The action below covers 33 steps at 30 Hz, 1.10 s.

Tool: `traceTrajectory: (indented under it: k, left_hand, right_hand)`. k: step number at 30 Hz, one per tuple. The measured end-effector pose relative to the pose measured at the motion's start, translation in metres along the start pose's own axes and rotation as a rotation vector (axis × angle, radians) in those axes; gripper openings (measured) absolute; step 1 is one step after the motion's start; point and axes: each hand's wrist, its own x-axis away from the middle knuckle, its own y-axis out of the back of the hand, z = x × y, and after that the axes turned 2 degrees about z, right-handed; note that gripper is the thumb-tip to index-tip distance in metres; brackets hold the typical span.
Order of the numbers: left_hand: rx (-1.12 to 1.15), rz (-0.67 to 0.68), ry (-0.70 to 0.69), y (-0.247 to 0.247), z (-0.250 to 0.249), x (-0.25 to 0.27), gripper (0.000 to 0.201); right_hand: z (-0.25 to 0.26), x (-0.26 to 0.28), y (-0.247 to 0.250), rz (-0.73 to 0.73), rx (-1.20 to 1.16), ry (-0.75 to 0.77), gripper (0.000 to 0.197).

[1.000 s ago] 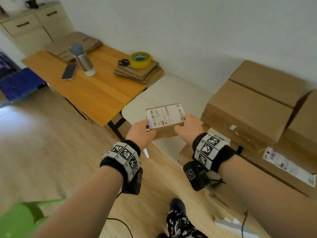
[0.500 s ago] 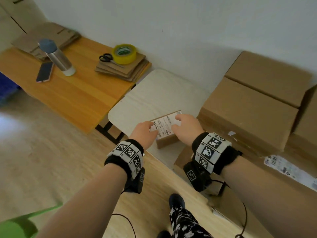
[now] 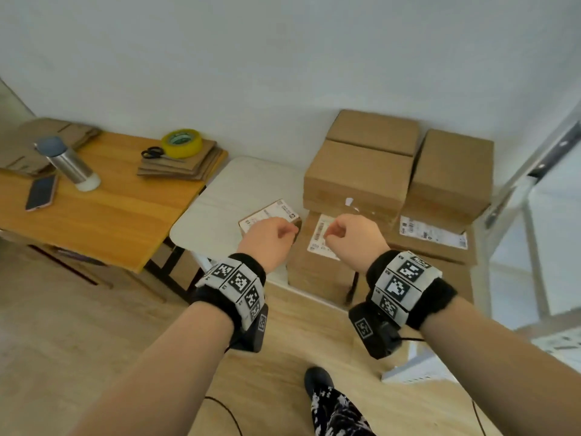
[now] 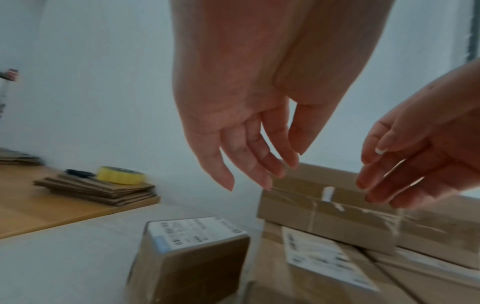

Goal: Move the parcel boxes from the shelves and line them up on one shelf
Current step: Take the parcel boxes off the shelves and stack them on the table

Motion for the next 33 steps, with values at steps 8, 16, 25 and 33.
traceTrajectory:
  k: [8, 16, 25, 33]
  left_hand:
    - [-0.059, 0.142, -0.301, -0.047, -0.077, 0.058, 0.022]
    - [-0.110, 0.238, -0.555, -0.100, -0.168, 0.097, 0.022]
    - [-0.099, 0.386, -0.750, -0.217, -0.303, 0.160, 0.021]
    - [-0.097, 0.464, -0.861, -0.334, -0.418, 0.231, 0.020]
  right_hand:
    - [-0.052, 0.114, 0.038, -0.234, -0.020, -0.187, 0.016]
    - [-0.107, 0.206, 0.097, -0.487, -0.086, -0.306, 0.018]
    - [-0.213, 0.337, 0.185, -0.661, -0.106, -0.476, 0.021]
    - [-0.318, 0.458, 0.260, -0.779, -0.077, -0.600, 0.021]
